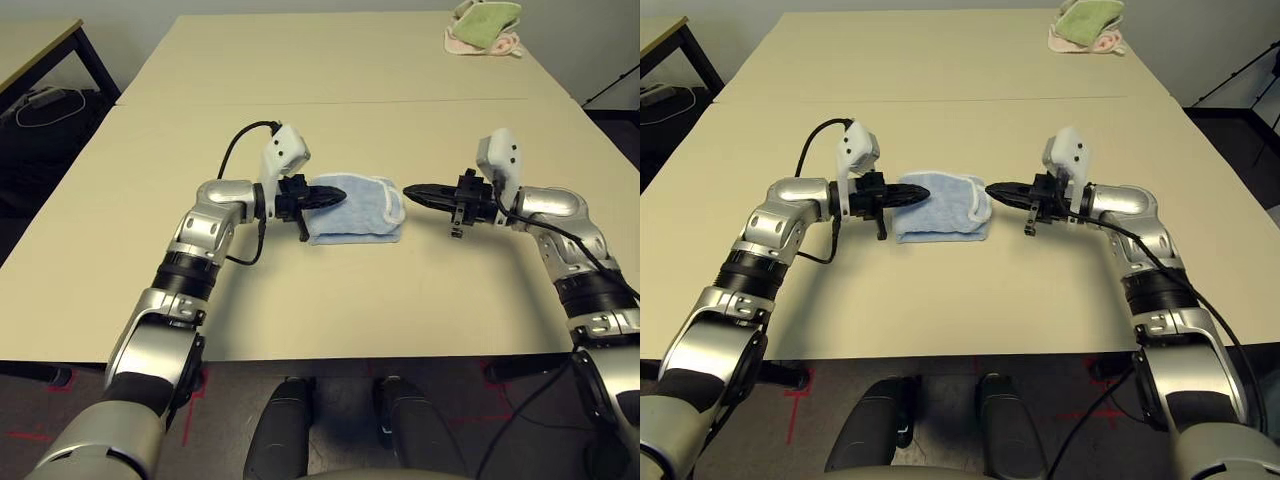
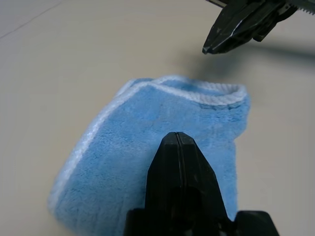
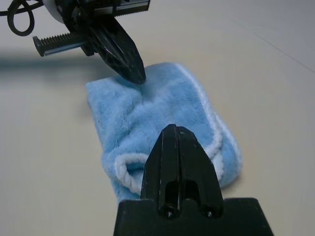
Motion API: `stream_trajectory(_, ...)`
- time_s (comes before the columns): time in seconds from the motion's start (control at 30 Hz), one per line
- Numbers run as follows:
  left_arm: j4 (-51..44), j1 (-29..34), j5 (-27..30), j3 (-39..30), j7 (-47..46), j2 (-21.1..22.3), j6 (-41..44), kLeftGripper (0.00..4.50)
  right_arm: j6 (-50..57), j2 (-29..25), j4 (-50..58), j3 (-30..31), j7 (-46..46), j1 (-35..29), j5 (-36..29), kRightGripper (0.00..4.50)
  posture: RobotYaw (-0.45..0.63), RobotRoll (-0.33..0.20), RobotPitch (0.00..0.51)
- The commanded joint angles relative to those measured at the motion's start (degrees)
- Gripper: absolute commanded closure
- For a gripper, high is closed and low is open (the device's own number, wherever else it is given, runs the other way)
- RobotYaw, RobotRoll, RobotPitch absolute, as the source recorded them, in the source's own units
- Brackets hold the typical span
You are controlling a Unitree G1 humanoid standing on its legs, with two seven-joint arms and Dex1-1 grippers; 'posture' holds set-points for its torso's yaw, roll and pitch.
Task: Fold the towel and set it aside.
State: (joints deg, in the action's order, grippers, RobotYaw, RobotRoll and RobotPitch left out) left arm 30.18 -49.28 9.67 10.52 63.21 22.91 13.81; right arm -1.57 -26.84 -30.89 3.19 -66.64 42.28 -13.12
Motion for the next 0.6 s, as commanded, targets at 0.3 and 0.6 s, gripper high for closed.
stream_trajectory(0.3,2.7,-0.5,-4.4,1.8,-1.1,-0.3,0.0,4.48,-7.1,4.4,-12.1,6.0,1.8,7.1,9.4,4.50,0.13,0.000,0.190)
stream_trajectory(0.6,6.5,1.3,-8.8,4.3,-0.8,1.5,-0.1,4.48,-7.4,2.5,-15.7,10.7,0.5,7.7,16.5,4.50,0.11,0.000,0.186)
